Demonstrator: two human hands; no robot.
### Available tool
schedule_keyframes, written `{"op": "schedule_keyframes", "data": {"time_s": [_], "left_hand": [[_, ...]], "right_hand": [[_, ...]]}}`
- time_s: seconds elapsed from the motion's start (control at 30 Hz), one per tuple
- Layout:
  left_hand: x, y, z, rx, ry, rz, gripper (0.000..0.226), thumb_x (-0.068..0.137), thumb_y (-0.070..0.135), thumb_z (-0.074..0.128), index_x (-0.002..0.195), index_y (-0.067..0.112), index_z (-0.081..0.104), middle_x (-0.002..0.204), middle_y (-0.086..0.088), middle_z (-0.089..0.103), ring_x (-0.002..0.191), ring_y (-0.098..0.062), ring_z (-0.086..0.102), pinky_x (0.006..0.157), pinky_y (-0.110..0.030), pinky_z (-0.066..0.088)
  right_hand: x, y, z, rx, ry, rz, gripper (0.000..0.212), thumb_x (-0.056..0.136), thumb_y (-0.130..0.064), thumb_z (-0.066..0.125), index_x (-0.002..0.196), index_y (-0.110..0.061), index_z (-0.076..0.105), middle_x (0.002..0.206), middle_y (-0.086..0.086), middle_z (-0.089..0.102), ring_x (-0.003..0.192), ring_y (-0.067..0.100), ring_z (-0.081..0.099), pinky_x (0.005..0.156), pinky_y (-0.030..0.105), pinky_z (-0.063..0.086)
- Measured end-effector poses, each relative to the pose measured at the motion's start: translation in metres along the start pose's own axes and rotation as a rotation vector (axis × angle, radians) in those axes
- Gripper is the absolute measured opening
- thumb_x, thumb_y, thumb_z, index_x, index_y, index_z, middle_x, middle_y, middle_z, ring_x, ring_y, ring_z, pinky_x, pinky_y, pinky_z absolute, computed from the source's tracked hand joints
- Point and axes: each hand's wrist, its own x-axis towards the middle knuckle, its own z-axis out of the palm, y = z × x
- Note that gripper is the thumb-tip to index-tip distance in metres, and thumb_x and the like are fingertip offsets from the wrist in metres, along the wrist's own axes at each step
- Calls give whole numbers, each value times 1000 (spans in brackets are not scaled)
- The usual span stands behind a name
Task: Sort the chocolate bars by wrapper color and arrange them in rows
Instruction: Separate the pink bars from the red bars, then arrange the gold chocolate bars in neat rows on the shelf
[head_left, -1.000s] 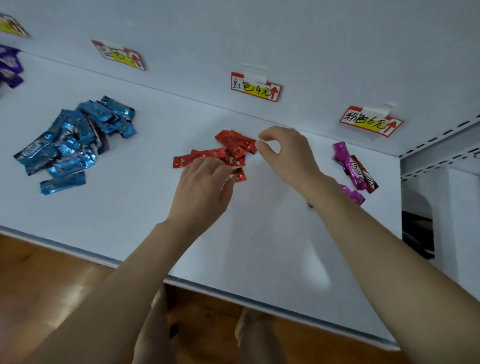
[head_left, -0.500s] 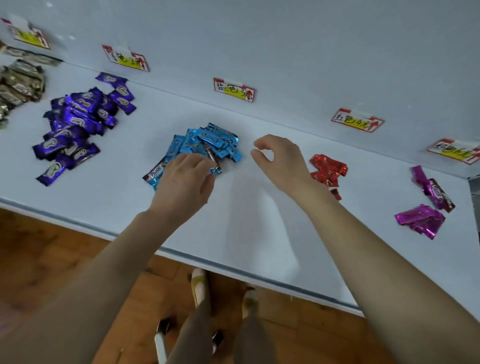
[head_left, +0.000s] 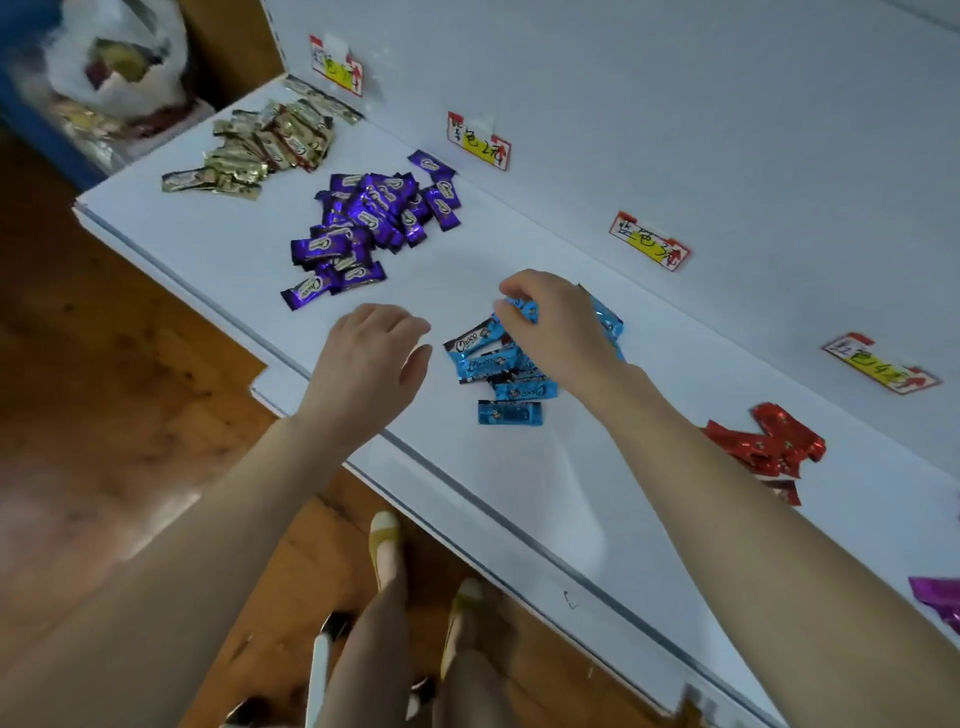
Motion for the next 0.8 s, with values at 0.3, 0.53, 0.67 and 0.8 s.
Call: {"op": "schedule_keyframes", "data": {"time_s": [0.3,0.53,0.67,0.8], "left_hand": [[13,-111,-15,97,84,-53,16,85,6,65,99,0,69,94,-17,69,87,-36,63,73,-39,50],[64,-254,4,244,114,-82,27,93,13,54,115,0,63,115,-19,62,107,-37,56,89,-41,45],[88,-312,16,245,144,-120,35,94,20,51,124,2,55,127,-21,53,115,-37,47,94,-43,40],[99,-350,29,169,81,-184,38,97,29,45,126,6,49,123,-18,54,109,-33,49,87,-38,41]], "right_hand": [[80,-51,74,-13,-19,-176,27,92,-18,52,114,-6,60,113,8,62,106,20,54,86,26,41],[188,-80,155,-160,33,-294,26,93,-21,50,113,-9,60,112,8,61,105,21,52,84,28,38],[238,-90,183,-292,40,-334,26,95,-18,44,109,-5,61,111,11,60,103,26,53,82,32,39],[274,-104,218,-356,-4,-372,27,96,-16,40,102,-1,61,100,14,63,92,28,55,75,36,41]]}}
